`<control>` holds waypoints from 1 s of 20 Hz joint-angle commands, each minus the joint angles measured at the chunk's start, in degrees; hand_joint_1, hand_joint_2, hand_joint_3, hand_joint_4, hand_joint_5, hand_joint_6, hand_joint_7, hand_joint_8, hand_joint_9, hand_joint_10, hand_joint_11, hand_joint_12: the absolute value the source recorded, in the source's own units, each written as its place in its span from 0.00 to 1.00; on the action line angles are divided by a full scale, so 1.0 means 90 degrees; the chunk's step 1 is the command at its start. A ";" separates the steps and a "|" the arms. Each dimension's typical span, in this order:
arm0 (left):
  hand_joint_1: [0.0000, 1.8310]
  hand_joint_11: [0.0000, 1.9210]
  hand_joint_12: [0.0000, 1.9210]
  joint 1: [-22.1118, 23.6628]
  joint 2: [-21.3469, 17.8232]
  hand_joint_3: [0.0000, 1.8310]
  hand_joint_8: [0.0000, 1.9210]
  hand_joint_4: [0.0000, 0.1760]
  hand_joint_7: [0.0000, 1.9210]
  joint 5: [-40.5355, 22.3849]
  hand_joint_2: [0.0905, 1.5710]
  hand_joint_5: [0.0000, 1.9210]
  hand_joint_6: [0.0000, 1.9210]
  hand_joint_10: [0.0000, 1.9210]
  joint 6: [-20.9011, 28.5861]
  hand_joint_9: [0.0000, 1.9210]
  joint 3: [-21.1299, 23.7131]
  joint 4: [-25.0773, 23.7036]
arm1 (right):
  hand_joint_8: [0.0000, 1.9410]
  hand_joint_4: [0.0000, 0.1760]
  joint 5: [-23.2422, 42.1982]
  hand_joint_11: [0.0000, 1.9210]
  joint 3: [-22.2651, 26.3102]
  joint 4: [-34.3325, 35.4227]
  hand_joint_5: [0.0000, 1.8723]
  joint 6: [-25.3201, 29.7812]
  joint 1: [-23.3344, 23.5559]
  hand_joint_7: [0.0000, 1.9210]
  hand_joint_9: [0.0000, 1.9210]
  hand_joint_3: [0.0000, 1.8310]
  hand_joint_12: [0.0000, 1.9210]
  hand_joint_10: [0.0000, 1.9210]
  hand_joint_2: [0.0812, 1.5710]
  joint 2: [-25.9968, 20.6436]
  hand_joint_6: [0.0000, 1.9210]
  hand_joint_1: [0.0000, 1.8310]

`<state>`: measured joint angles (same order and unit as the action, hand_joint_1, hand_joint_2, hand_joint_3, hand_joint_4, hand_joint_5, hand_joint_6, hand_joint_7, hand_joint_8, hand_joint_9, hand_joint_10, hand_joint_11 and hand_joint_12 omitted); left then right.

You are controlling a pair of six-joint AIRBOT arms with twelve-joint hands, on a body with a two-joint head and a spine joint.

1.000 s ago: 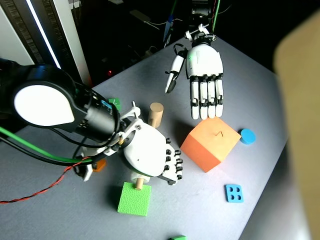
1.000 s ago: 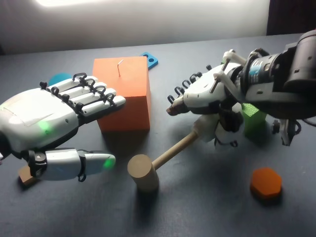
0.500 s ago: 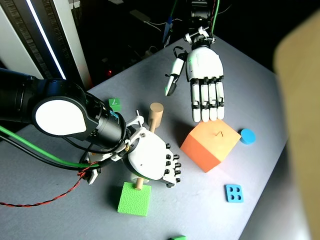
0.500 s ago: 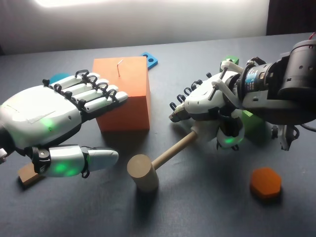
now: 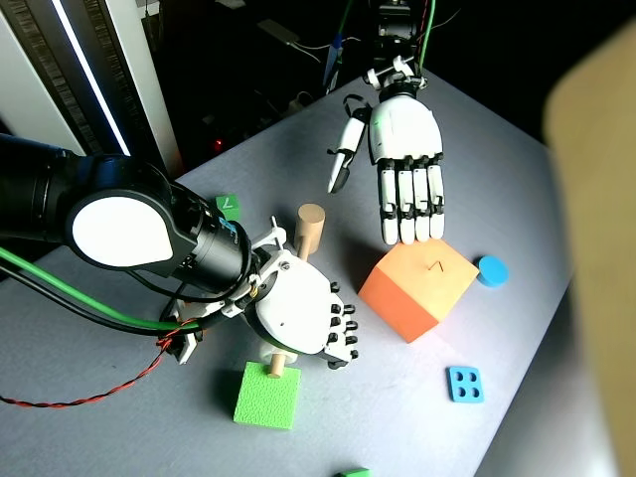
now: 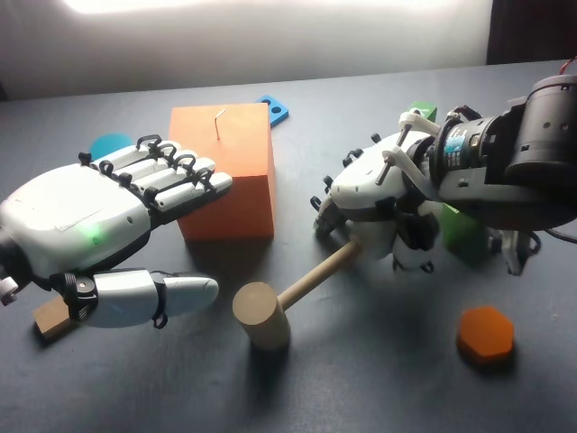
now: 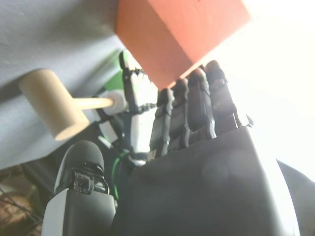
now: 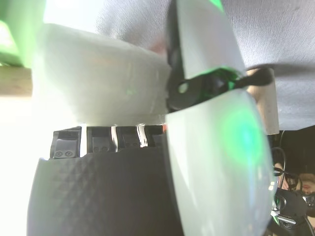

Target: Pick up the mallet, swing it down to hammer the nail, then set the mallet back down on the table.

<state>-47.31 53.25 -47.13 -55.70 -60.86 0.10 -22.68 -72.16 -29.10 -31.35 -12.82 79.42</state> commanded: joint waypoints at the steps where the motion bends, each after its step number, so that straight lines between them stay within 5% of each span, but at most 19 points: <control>1: 0.00 0.00 0.11 0.0015 -0.0013 0.00 0.00 0.00 0.06 -0.0631 0.77 0.05 0.00 0.00 -0.0005 0.05 -0.0017 0.0059 | 0.31 0.00 0.0341 0.20 0.0022 -0.0094 0.38 -0.0030 0.0010 0.36 0.34 0.00 0.76 0.48 0.61 -0.0020 0.11 0.74; 2: 0.00 0.00 0.13 0.0001 -0.0013 0.00 0.00 0.00 0.06 -0.0617 0.77 0.06 0.00 0.00 -0.0003 0.05 -0.0016 0.0059 | 0.55 0.00 0.0341 0.22 0.0024 -0.0094 0.36 -0.0030 0.0005 0.44 0.32 0.01 0.84 0.64 0.69 -0.0015 0.27 0.73; 3: 0.00 0.00 0.13 -0.0013 -0.0013 0.00 0.00 0.00 0.06 -0.0594 0.77 0.06 0.00 0.00 0.0011 0.05 -0.0016 0.0059 | 0.70 0.00 0.0340 0.20 0.0026 -0.0094 0.37 -0.0030 0.0003 0.43 0.29 0.01 0.97 0.81 0.75 -0.0015 0.58 0.66; 6: 0.00 0.00 0.12 -0.0045 -0.0013 0.00 0.00 0.00 0.06 -0.0538 0.77 0.05 0.00 0.00 0.0075 0.05 -0.0008 0.0059 | 0.97 0.00 0.0322 0.40 0.0026 -0.0095 0.43 -0.0028 0.0016 0.44 0.43 0.00 1.00 1.00 0.76 -0.0027 0.67 0.56; 7: 0.00 0.00 0.10 -0.0050 -0.0012 0.00 0.00 0.00 0.05 -0.0522 0.77 0.04 0.00 0.00 0.0094 0.04 -0.0005 0.0059 | 0.99 0.00 0.0313 0.47 0.0026 -0.0094 0.39 -0.0021 0.0024 0.49 0.49 0.00 1.00 1.00 0.76 -0.0036 0.90 0.47; 8: 0.00 0.00 0.10 -0.0052 -0.0010 0.00 0.00 0.00 0.05 -0.0496 0.77 0.04 0.00 0.00 0.0094 0.03 0.0001 0.0059 | 1.00 0.00 0.0307 0.50 0.0034 -0.0094 0.41 -0.0009 0.0040 0.51 0.50 0.01 1.00 1.00 0.81 -0.0053 0.98 0.36; 9: 0.00 0.00 0.09 -0.0052 -0.0007 0.00 0.00 0.00 0.04 -0.0483 0.77 0.04 0.00 0.00 0.0094 0.03 0.0004 0.0059 | 1.00 0.00 0.0296 0.56 0.0059 -0.0094 0.52 0.0001 0.0057 0.57 0.56 0.01 1.00 1.00 0.90 -0.0086 1.00 0.24; 11: 0.00 0.00 0.10 -0.0052 -0.0004 0.00 0.00 0.00 0.04 -0.0448 0.77 0.03 0.00 0.00 0.0094 0.03 0.0010 0.0059 | 1.00 0.00 0.0232 0.65 0.0220 -0.0094 0.59 0.0004 0.0110 0.65 0.65 0.00 1.00 1.00 0.94 -0.0227 1.00 0.23; 20: 0.00 0.00 0.12 -0.0092 -0.0004 0.00 0.00 0.00 0.05 -0.0393 0.77 0.05 0.00 0.00 0.0116 0.04 0.0030 0.0058 | 1.00 0.00 -0.0099 0.60 0.1573 -0.0094 0.50 0.0082 0.0969 0.58 0.59 0.00 1.00 1.00 0.98 -0.1720 1.00 0.21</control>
<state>-47.92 53.23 -46.78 -55.00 -60.62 0.43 -27.03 -58.04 -28.97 -30.87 -4.82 64.18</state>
